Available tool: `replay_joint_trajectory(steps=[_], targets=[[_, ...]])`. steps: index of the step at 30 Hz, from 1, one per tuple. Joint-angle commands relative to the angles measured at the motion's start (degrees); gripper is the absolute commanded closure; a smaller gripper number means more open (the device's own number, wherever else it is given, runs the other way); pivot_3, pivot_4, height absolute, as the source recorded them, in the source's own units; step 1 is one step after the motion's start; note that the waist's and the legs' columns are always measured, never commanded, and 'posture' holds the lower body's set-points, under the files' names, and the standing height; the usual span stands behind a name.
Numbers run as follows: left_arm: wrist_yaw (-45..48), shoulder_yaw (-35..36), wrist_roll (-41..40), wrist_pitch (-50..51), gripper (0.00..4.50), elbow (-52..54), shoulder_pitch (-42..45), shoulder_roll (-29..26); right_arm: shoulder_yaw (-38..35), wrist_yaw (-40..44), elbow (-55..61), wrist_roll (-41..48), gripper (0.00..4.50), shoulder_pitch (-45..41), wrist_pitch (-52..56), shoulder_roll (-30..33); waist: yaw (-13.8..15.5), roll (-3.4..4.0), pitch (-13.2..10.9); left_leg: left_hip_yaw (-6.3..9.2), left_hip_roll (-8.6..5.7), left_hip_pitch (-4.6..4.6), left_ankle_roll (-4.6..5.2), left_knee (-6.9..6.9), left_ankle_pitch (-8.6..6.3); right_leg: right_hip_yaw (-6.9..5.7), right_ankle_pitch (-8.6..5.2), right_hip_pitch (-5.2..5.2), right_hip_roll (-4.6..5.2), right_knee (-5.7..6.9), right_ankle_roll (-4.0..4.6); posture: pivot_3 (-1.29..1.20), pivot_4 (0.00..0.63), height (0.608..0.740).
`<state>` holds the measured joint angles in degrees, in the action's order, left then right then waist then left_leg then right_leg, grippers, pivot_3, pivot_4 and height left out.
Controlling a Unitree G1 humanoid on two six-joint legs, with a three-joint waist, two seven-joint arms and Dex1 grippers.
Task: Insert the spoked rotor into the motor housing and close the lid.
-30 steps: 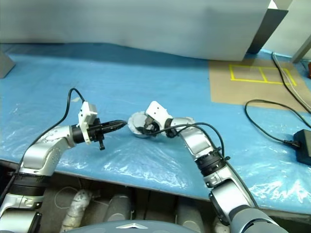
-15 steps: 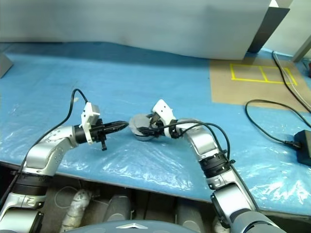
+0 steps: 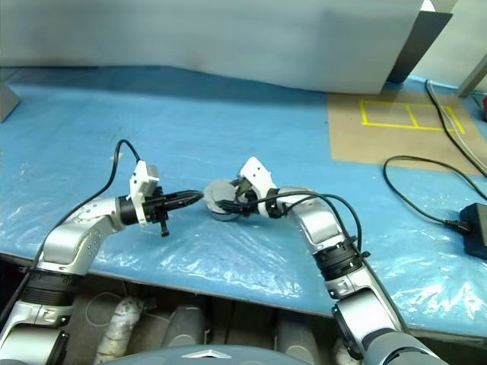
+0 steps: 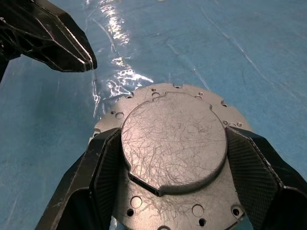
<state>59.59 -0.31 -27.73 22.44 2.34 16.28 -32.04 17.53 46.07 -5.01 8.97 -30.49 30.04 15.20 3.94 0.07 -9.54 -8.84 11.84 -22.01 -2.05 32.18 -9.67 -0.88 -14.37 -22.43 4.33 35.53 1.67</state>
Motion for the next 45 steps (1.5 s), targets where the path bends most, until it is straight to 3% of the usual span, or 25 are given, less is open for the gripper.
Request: replay_joint_trajectory(steps=[1,17,27,35,45], targets=[[0.0,0.4,0.0,-0.5,4.5,0.9,0.9,0.0,1.8,0.6,-1.6,-1.3,1.54,1.7,-0.2,1.0,0.0,0.0,0.0,0.0,0.0,0.0,0.0,0.0,0.0,0.0,0.0,0.0,0.0,0.0,0.0,0.0,0.15,0.74],[-0.8,-1.5,0.5,-0.1,4.5,0.6,2.6,1.5,7.7,4.6,-7.9,-6.6,1.54,5.5,-9.0,5.5,0.1,0.0,0.2,-0.06,-0.01,0.34,0.01,0.0,-0.01,0.08,-0.02,0.33,0.04,-0.11,-0.01,0.0,0.15,0.74],[-1.1,-1.6,1.3,-0.6,4.5,0.3,2.3,2.6,2.3,0.5,-8.3,-2.9,1.54,3.2,-4.2,0.8,-0.1,0.0,0.4,-0.18,0.0,0.53,0.04,-0.15,-0.02,0.24,-0.02,0.33,-0.01,-0.13,-0.02,0.0,0.15,0.74],[-1.0,-1.7,1.5,-0.7,4.5,-0.3,2.7,2.9,6.4,-1.1,-10.2,-8.4,1.54,4.3,-7.9,1.8,-0.1,-0.03,0.4,-0.43,0.0,0.6,0.05,-0.31,-0.03,0.41,-0.02,0.23,-0.01,-0.16,-0.03,0.0,0.15,0.74],[-1.1,-1.6,1.3,-0.3,4.5,0.3,2.2,2.7,3.6,-6.2,-13.2,-7.2,1.54,5.0,-2.7,-3.1,-0.4,-0.37,0.7,-0.99,0.0,1.38,0.13,-1.12,-0.08,1.0,-0.25,0.22,-0.05,-0.21,-0.42,0.0,0.15,0.74]])
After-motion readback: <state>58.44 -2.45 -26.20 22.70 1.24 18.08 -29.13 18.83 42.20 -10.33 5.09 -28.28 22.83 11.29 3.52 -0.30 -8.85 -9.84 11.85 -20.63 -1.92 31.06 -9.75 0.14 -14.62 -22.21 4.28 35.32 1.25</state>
